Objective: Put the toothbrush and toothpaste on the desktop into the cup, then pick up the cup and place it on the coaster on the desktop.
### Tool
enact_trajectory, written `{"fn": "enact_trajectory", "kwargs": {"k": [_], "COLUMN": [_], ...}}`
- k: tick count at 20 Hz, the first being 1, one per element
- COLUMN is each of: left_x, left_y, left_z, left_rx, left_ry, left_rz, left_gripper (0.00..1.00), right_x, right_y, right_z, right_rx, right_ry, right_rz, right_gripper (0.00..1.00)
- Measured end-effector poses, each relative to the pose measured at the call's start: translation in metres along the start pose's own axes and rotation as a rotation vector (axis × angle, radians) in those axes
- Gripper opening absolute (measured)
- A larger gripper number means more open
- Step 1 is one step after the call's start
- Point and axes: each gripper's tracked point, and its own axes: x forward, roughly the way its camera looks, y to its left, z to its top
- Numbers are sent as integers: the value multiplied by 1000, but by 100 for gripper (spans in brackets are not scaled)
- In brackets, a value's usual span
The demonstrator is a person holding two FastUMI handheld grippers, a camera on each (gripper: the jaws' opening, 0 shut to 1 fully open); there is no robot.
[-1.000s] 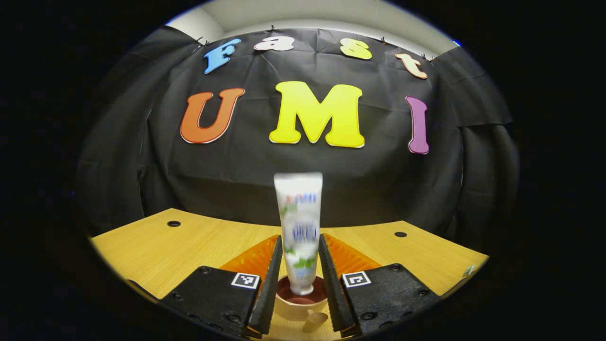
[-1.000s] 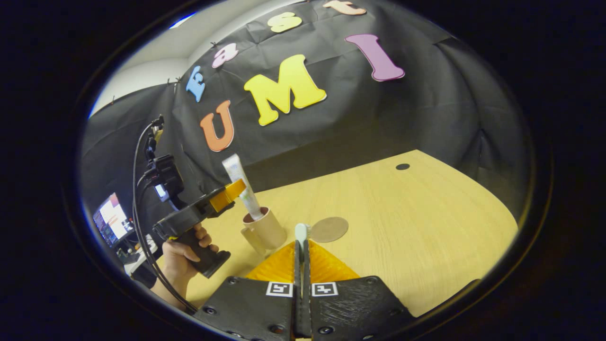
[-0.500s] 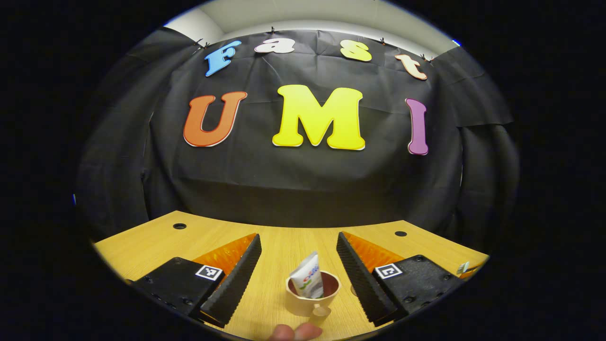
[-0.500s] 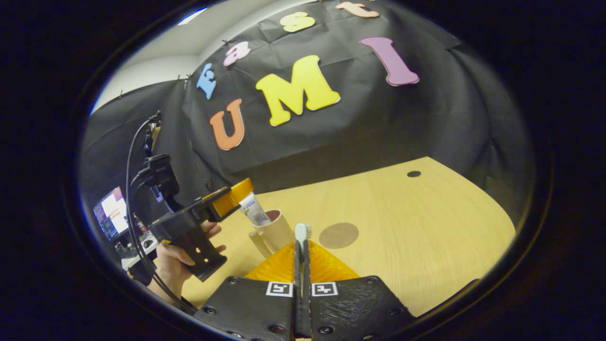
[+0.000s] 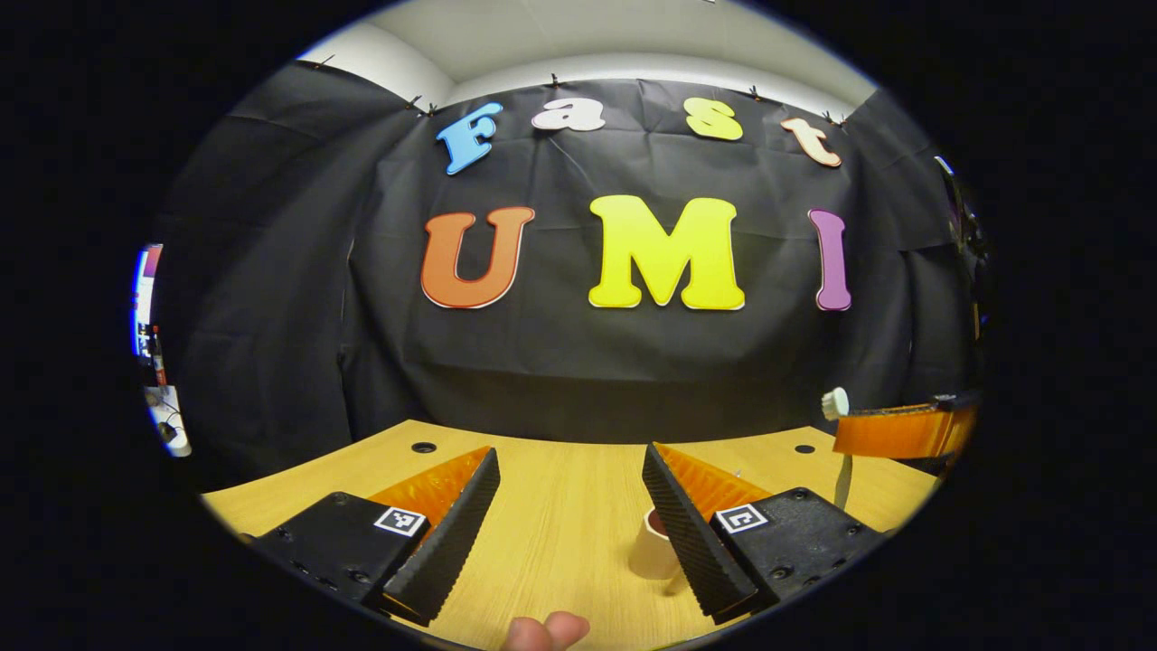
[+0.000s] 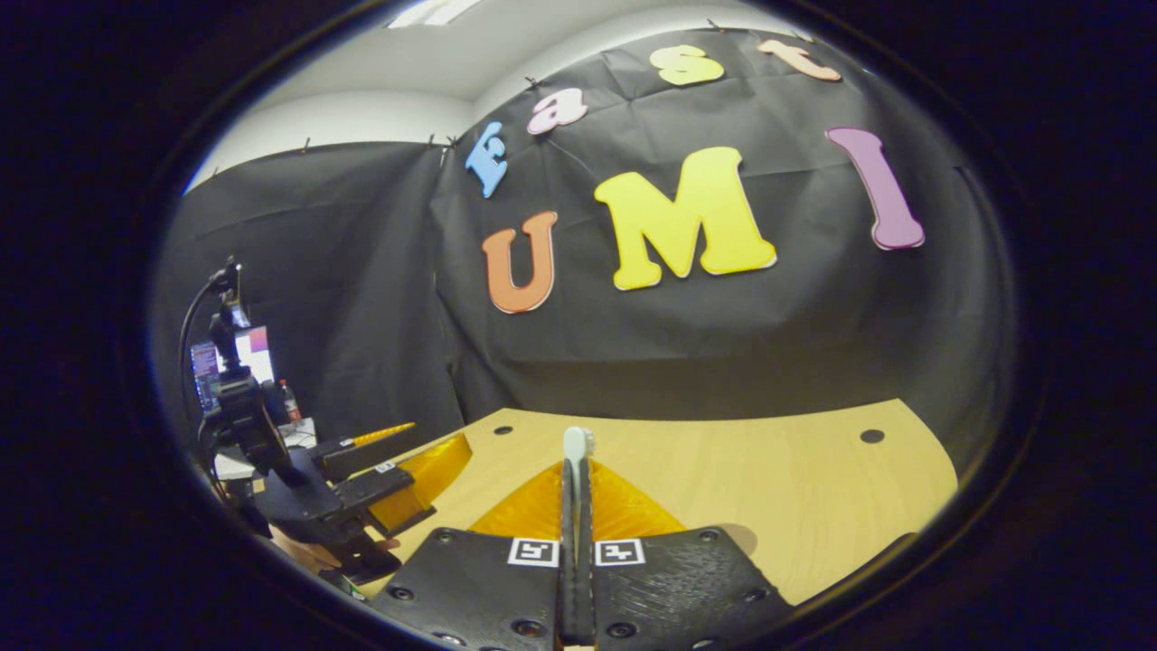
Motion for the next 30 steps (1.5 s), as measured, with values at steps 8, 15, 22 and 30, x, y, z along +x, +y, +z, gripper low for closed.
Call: {"fn": "enact_trajectory", "kwargs": {"k": [8,15,22,30], "left_x": [-13,-14,-8,-8], "left_y": [69,85,78,50], "left_z": [-29,-30,-38,-30], "left_rx": [-38,-29,-40,-48], "left_ry": [73,62,77,101], "left_rz": [96,122,110,83], "left_gripper": [100,100,100,100], "right_x": [81,119,126,71], "right_y": [74,41,8,-8], "right_z": [53,45,20,41], "right_rx": [-104,-100,-59,-118], "right_ry": [-222,-270,-234,-327], "right_rz": [127,23,-29,-55], "right_gripper": [0,0,1,87]}}
